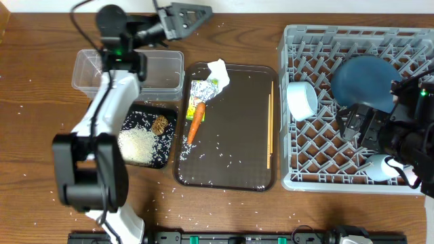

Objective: Sort waste into correct bins and load items into the dishwasher rack
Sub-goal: 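Carry the bowl to the rack and set it down with the left gripper, then grasp the orange carrot on the brown tray with the left gripper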

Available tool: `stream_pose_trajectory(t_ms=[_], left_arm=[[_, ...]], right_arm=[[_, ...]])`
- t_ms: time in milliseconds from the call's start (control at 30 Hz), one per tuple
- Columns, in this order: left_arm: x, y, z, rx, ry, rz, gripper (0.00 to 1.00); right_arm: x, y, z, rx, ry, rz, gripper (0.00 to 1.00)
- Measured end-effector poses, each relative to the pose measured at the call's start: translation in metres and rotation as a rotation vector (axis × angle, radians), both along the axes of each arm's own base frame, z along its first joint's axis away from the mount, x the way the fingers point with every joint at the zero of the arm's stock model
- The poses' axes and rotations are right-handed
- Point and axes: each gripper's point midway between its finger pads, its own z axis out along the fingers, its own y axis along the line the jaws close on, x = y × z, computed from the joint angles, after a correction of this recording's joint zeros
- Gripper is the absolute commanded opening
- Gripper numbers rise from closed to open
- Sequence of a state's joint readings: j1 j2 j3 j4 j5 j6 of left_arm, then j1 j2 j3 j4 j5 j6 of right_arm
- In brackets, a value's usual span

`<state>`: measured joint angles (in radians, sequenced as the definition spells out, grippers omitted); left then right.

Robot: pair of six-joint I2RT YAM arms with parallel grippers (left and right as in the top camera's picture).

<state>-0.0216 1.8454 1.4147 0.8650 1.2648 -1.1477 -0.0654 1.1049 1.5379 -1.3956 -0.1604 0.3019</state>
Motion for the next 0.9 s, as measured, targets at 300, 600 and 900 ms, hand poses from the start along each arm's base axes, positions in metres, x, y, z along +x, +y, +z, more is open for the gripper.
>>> stream_pose_trajectory(t_ms=[300,600,900], left_arm=[[-0.006,0.053,-0.026,0.140,0.395,0.374,0.98],[-0.099,0.021,-0.136,0.980,0.356,0.410,0.98],[-0.140,0.005,-0.247,1.403,0.366,0.170,0.98]], right_arm=[[0.003,0.000,0.002,-0.001,-0.013,0.000,0.99],[0.010,-0.001,0.008,-0.004,-0.052,0.001,0.99],[0.007,0.000,0.005,-0.004,-0.035,0.002,0.99]])
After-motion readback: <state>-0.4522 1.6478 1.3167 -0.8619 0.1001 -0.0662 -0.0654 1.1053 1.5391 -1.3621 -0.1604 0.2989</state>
